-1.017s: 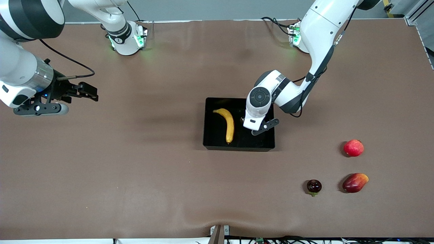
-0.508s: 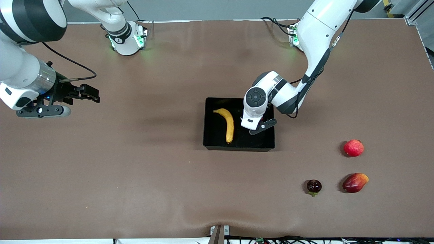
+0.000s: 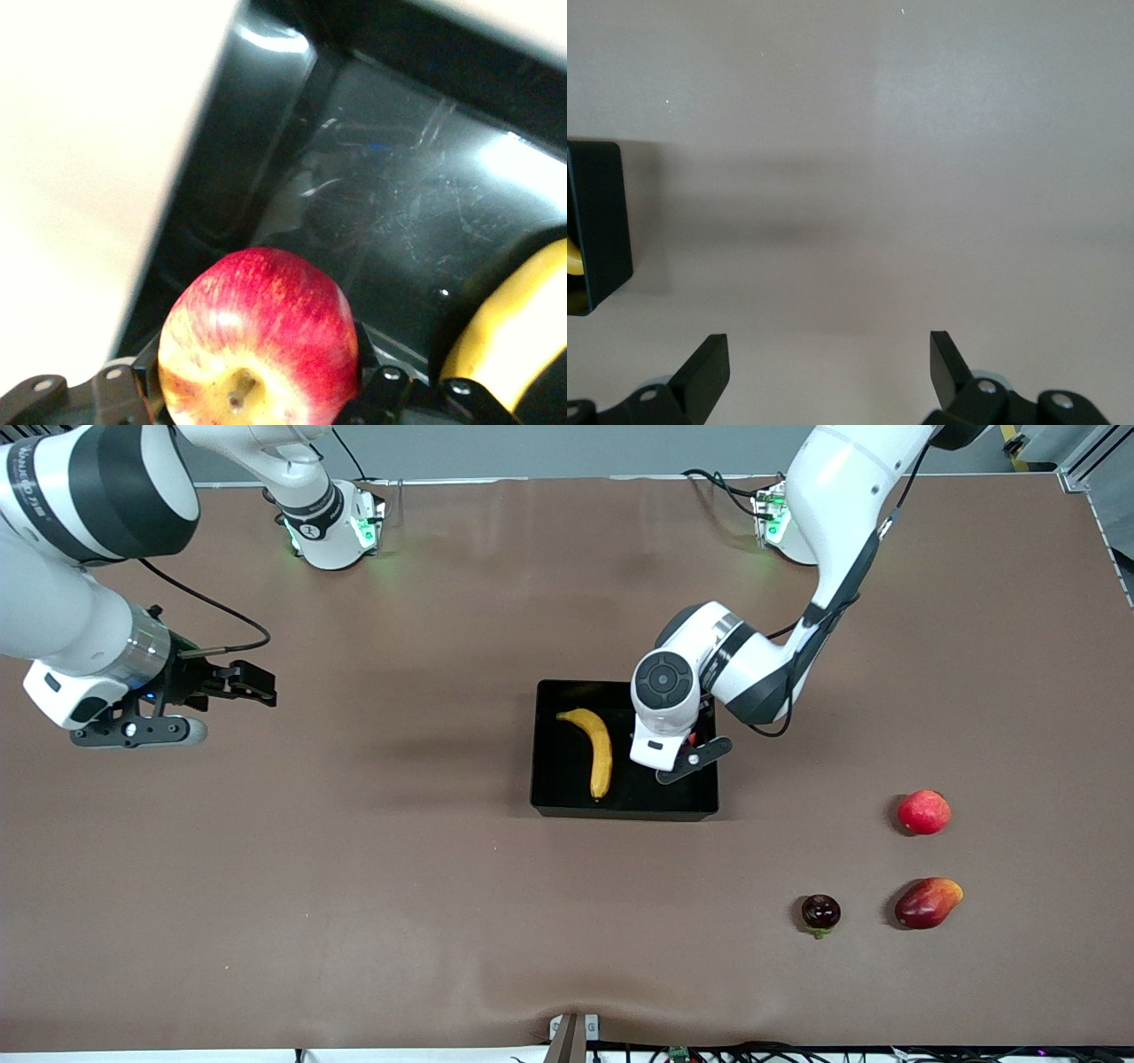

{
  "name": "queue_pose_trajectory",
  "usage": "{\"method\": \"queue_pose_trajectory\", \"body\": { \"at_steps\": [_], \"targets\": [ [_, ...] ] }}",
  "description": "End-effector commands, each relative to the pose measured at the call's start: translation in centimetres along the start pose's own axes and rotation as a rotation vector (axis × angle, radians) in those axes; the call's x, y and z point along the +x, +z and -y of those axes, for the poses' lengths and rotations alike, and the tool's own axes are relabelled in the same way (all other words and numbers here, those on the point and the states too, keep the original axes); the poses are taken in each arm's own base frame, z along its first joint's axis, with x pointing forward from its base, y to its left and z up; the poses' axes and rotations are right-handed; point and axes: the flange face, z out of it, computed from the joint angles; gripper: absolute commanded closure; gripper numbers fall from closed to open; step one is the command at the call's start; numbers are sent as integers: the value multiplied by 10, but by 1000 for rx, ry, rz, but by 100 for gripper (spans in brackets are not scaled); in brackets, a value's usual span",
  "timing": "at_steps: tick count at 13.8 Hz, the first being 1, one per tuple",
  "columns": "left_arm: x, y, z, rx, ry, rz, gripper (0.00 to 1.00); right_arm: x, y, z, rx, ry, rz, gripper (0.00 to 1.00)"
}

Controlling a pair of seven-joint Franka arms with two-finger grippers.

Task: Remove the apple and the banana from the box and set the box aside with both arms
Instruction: 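Carry the apple out of the tray toward the other fruits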

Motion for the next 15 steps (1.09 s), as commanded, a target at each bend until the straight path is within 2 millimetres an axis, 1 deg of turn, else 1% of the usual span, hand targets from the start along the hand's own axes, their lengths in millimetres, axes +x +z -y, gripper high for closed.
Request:
{"method": "queue_pose_trajectory", "body": {
  "at_steps": [1, 2, 3, 4, 5, 7, 9, 10, 11, 15],
  "targets": [
    [11, -54, 21, 19, 31, -30, 100, 0, 2, 8, -5, 28, -4, 0],
    [25, -77, 33, -18, 48, -39, 100, 1, 2, 9, -4, 27, -7, 0],
    [46, -90, 47, -46, 48, -36, 100, 0, 2, 9, -5, 27, -6, 0],
    [66, -101, 64, -68, 45, -40, 100, 0, 5, 9, -7, 25, 1, 0],
    [85, -104, 82, -73, 63, -37, 100, -1, 5, 8, -8, 27, 4, 0],
    [111, -90, 110, -36, 129, -12, 100, -2, 6, 8, -9, 27, 7, 0],
    [154, -79, 151, -36, 171, 7, 100, -2, 6, 10, -9, 24, 9, 0],
    [169, -71, 169, -36, 206, 23, 100, -2, 6, 10, -9, 24, 11, 0],
    [186, -58, 191, -33, 234, 43, 100, -3, 5, 10, -9, 24, 11, 0],
    [234, -5, 259, -66, 298, 76, 100, -4, 4, 9, -10, 25, 14, 0]
  ]
}}
